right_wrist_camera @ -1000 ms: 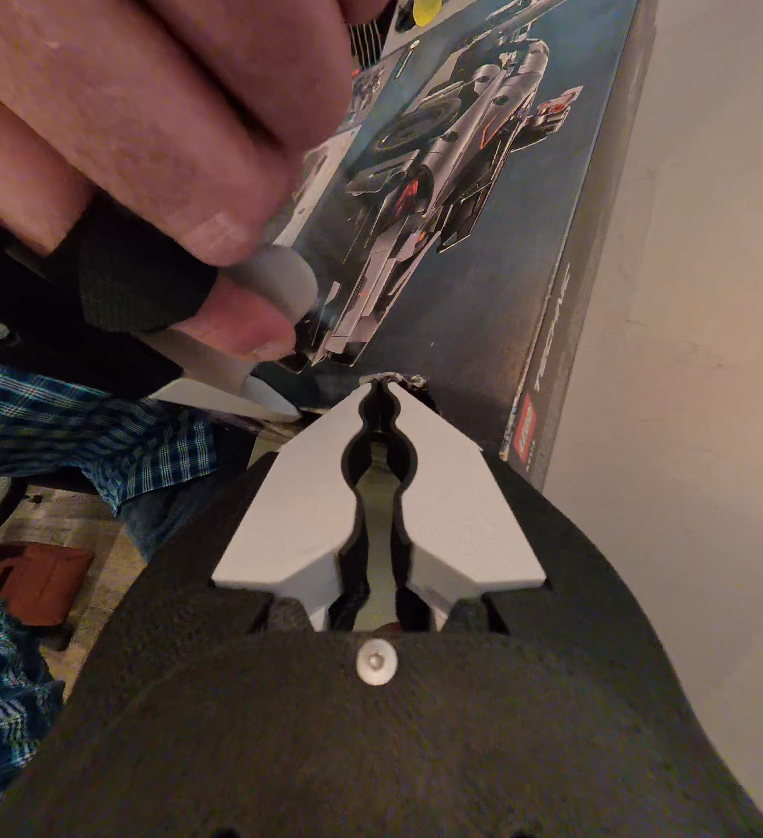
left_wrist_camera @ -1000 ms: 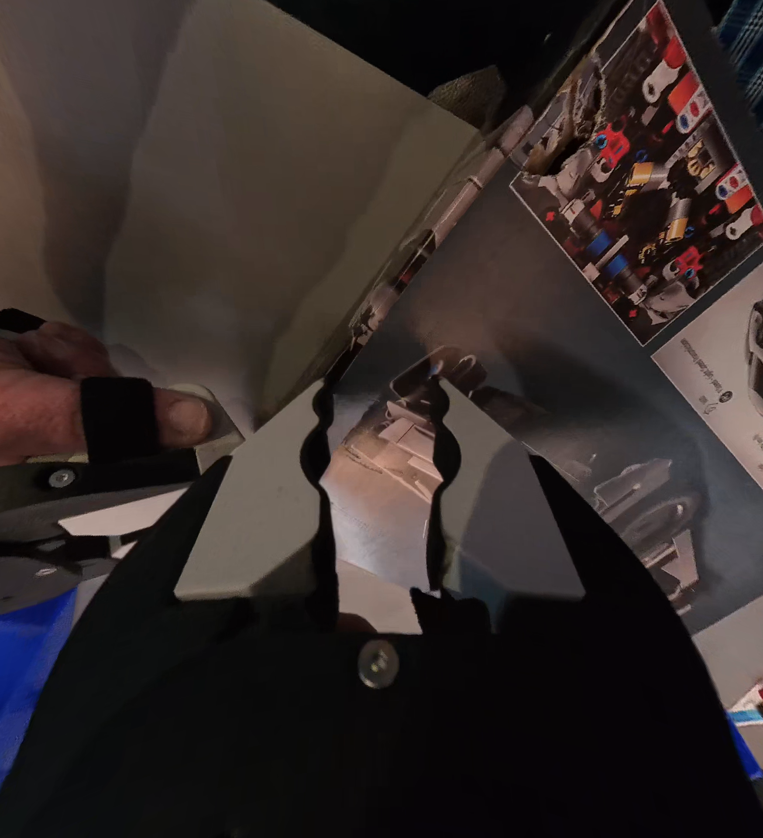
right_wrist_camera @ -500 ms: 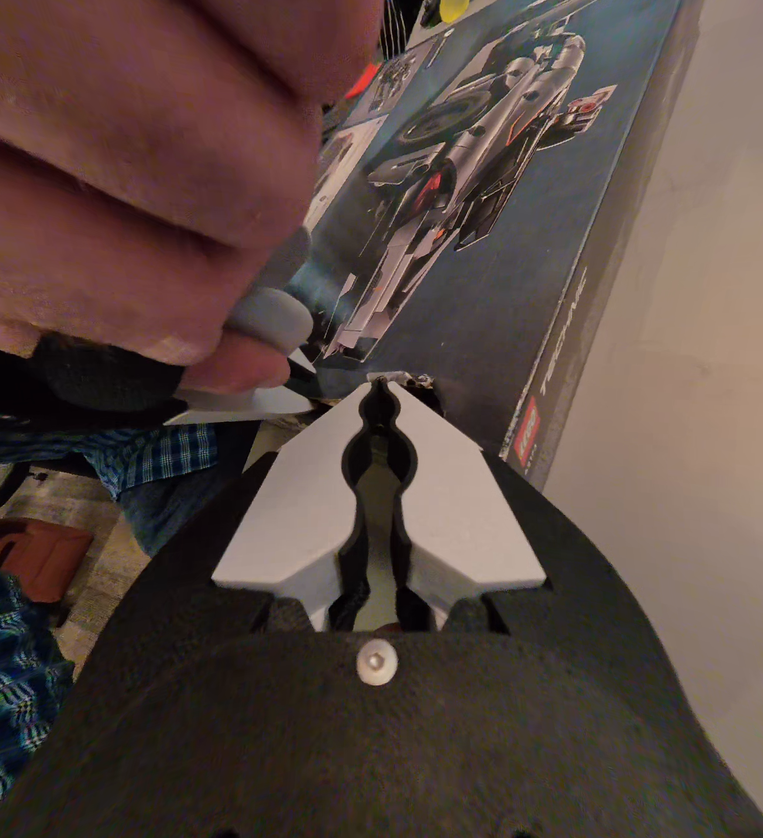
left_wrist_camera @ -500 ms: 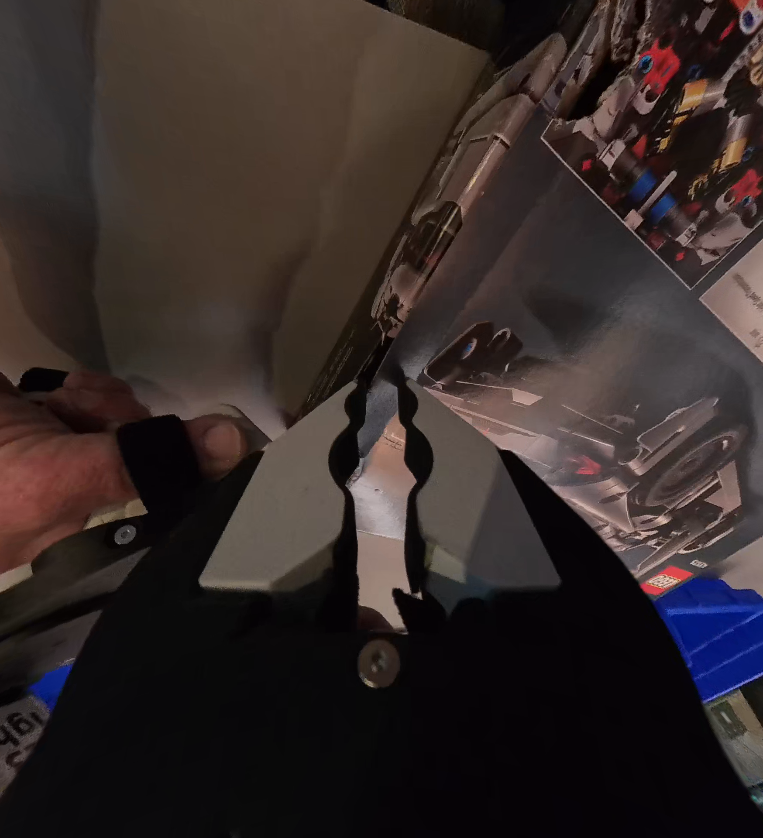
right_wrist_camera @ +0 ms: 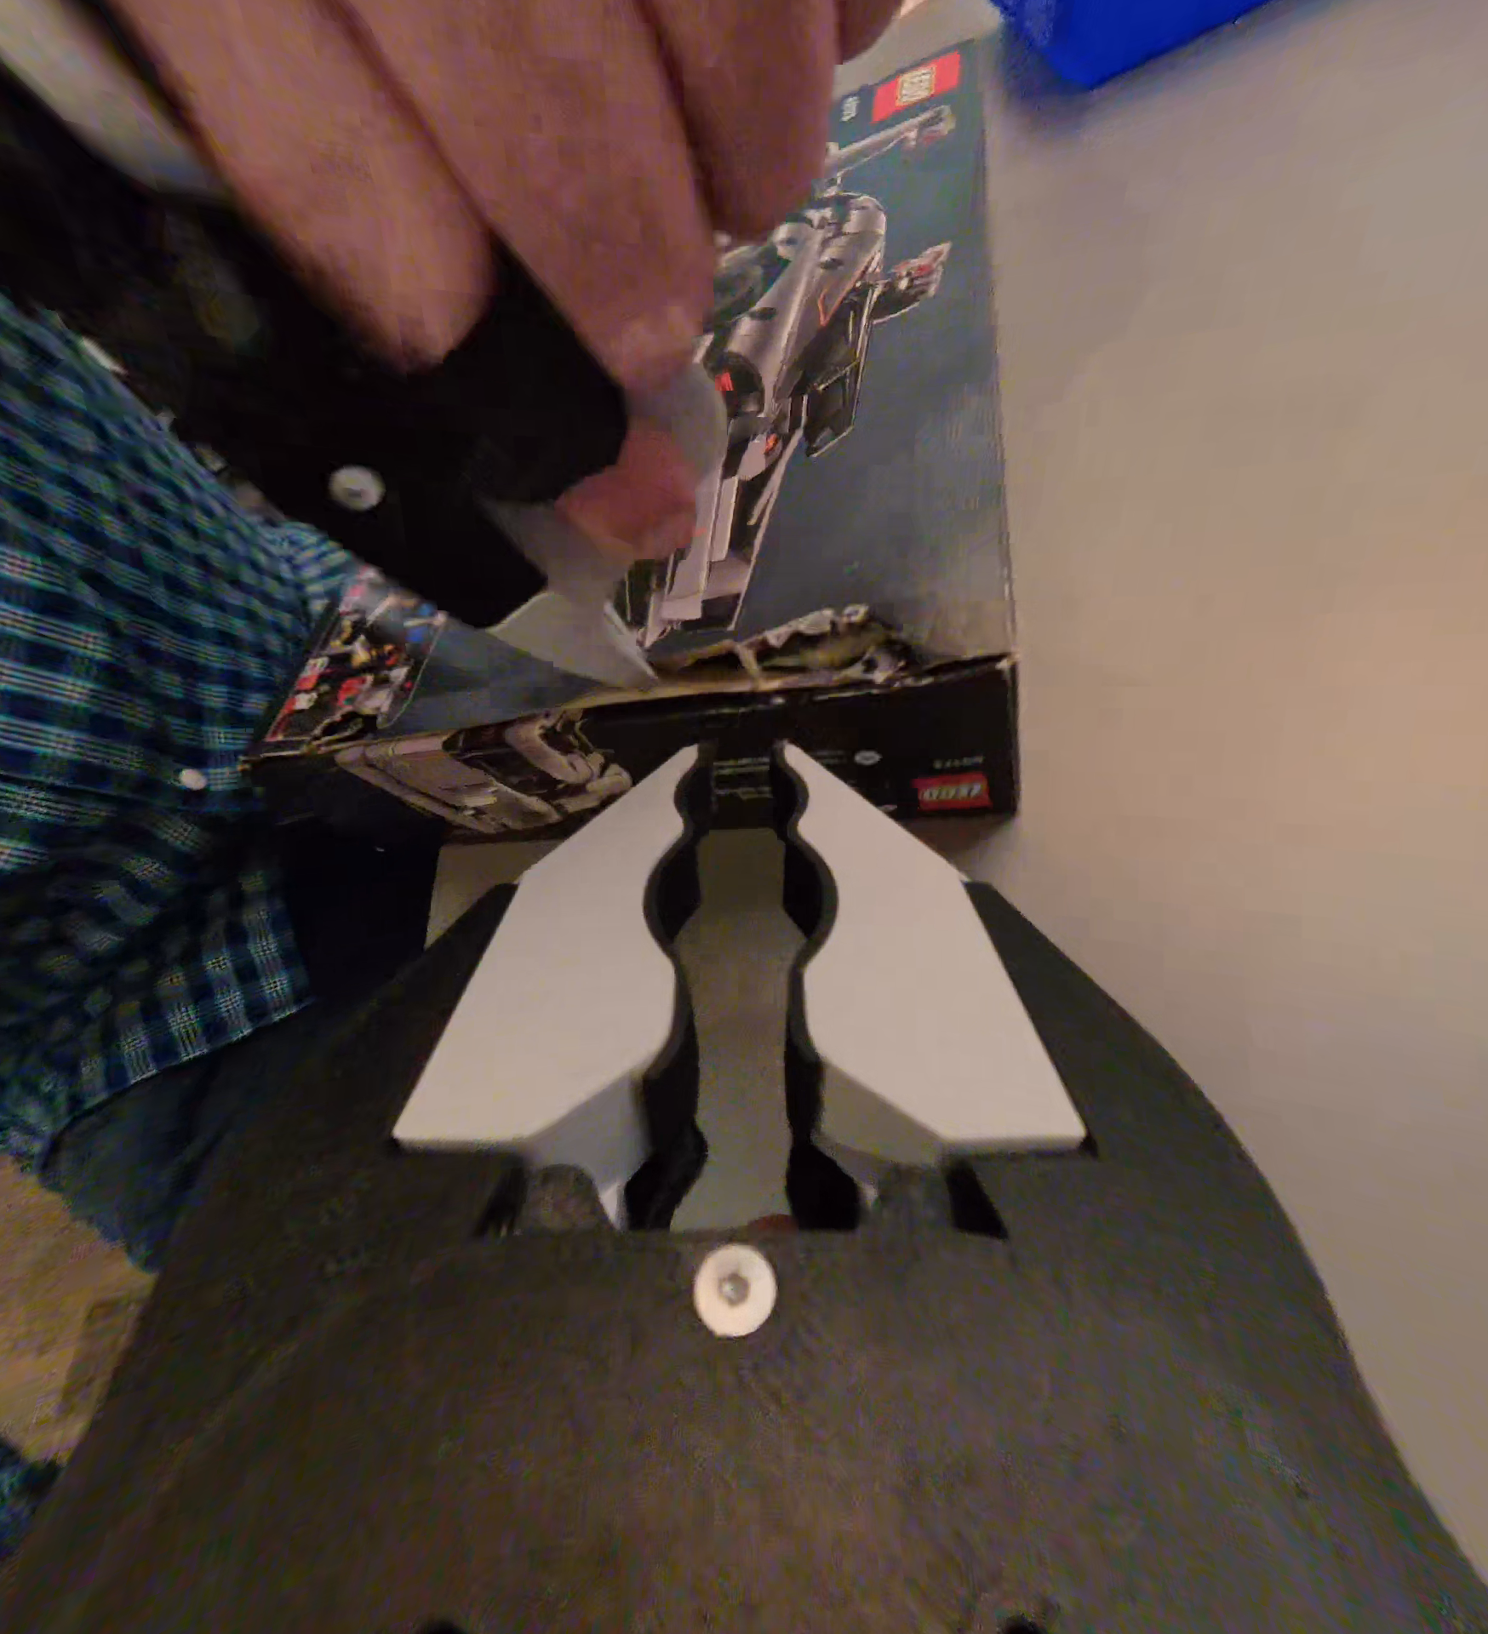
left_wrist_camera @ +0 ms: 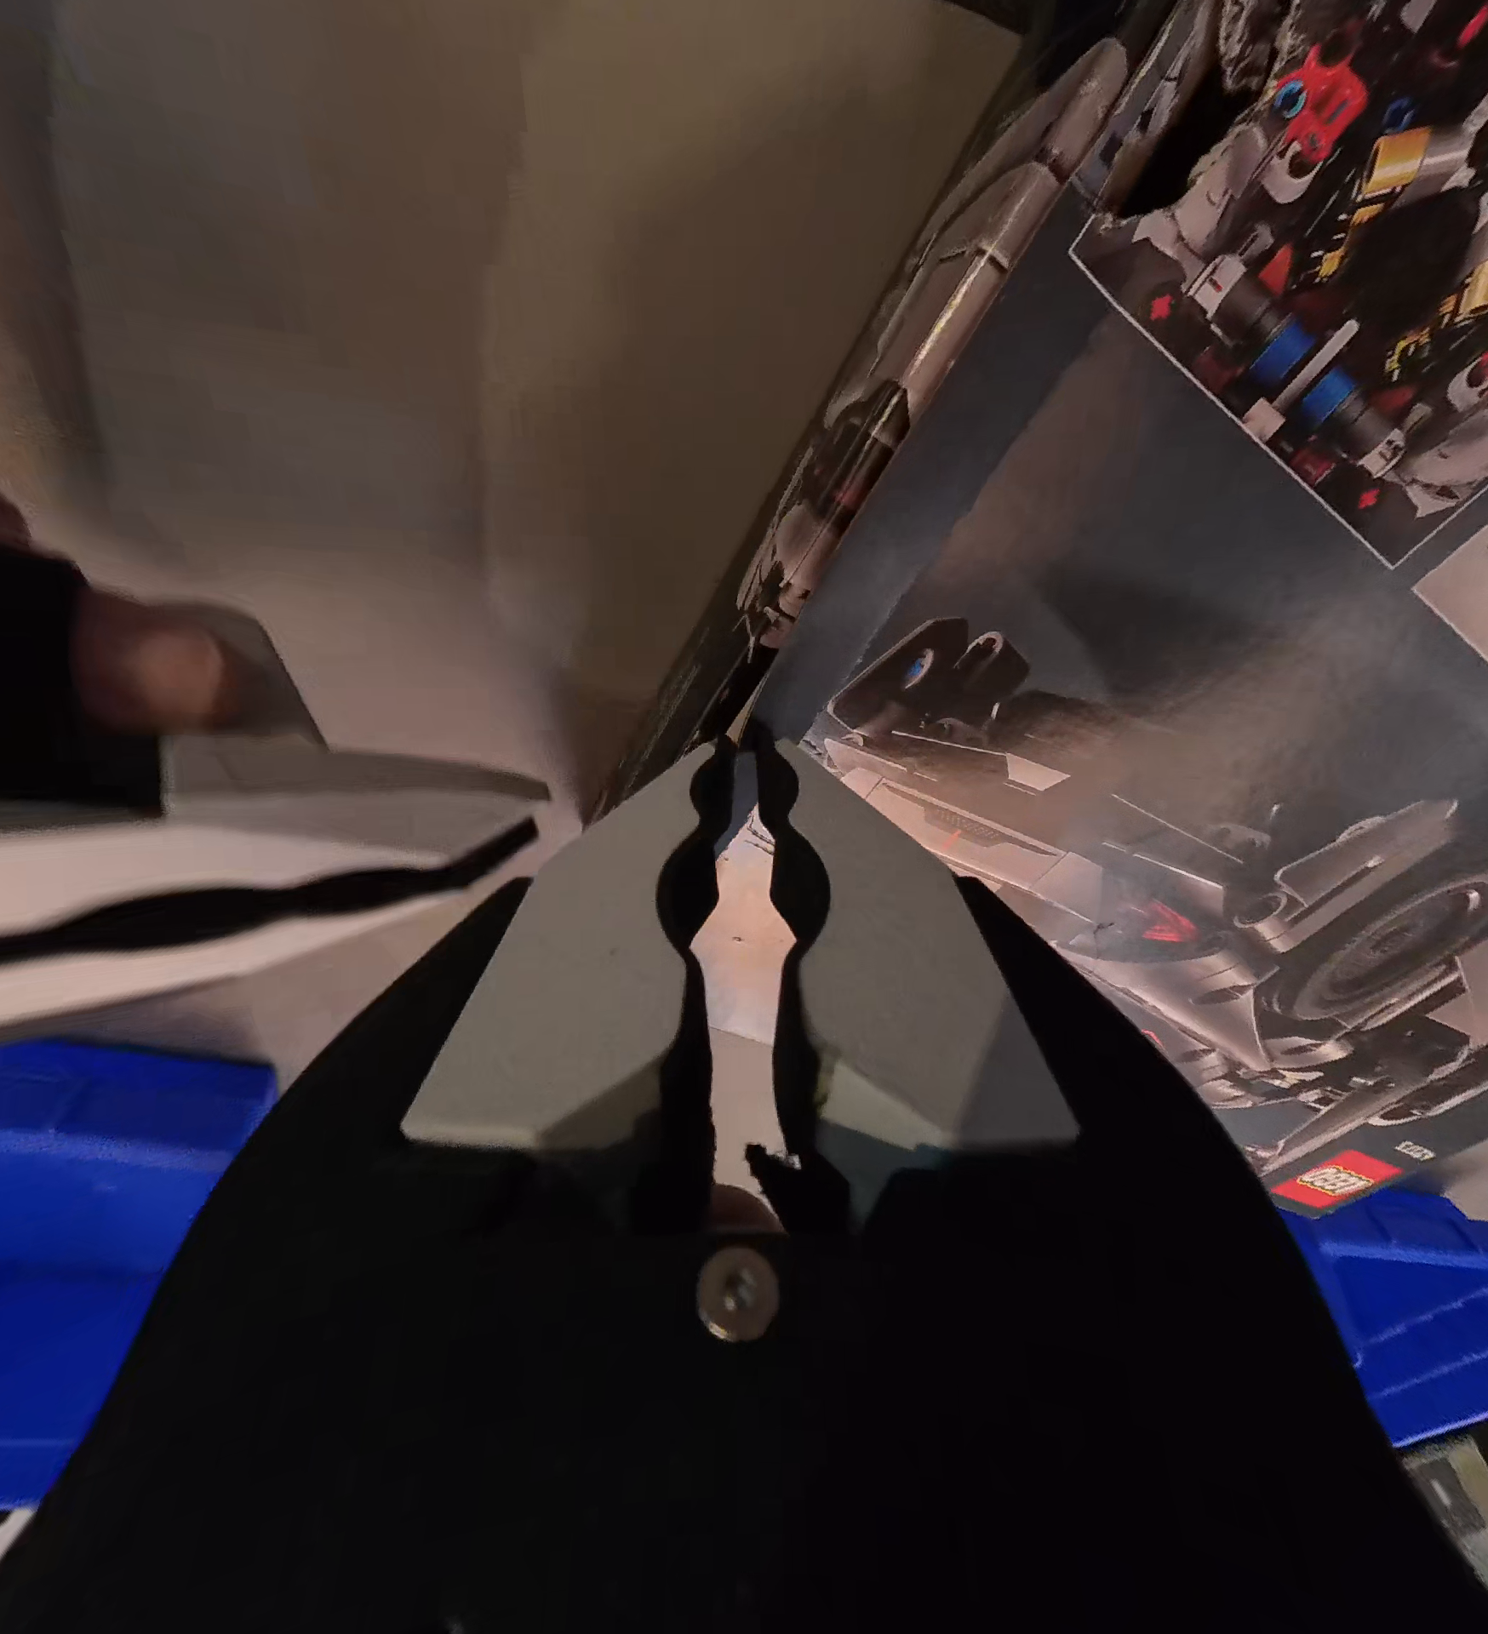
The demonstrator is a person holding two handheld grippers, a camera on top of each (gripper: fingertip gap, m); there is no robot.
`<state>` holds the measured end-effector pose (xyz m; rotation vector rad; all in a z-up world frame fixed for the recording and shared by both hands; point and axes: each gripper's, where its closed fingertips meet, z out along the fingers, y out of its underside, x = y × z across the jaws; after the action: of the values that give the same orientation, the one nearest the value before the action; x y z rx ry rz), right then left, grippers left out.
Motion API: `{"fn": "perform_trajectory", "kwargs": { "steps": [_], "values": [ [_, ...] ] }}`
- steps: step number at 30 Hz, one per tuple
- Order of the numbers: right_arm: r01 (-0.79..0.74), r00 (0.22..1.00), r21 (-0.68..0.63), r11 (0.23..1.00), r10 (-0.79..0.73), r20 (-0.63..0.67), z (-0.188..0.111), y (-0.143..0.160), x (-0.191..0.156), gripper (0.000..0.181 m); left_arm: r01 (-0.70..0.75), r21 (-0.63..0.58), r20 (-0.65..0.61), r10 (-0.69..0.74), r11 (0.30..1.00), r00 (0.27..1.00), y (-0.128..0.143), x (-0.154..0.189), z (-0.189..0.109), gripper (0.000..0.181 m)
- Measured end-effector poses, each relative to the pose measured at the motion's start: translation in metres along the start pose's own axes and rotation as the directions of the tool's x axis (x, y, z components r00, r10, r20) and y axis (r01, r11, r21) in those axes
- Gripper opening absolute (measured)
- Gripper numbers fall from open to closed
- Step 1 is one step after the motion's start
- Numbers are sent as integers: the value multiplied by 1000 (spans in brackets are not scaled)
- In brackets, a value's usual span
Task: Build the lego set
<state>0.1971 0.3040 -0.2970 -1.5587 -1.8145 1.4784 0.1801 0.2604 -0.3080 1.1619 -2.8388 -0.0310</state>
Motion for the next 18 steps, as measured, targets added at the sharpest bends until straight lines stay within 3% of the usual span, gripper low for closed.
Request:
{"fn": "perform_trajectory", "kwargs": {
  "steps": [4,9,15,18],
  "values": [
    [28,993,35,999,-24,-112,3,7,-39,23,22,7,-5,-22,1000,1000,6,0,1,2],
    [77,976,22,997,-70,-205,28,18,-89,21,90,-4,8,-90,996,996,25,-5,1,1],
    [110,940,-92,990,-134,-313,44,19,-80,24,288,18,15,-288,957,957,69,-9,3,1],
    [125,922,-140,982,-167,-349,47,8,-69,14,387,59,23,-388,920,921,87,-6,5,2]
  ]
}}
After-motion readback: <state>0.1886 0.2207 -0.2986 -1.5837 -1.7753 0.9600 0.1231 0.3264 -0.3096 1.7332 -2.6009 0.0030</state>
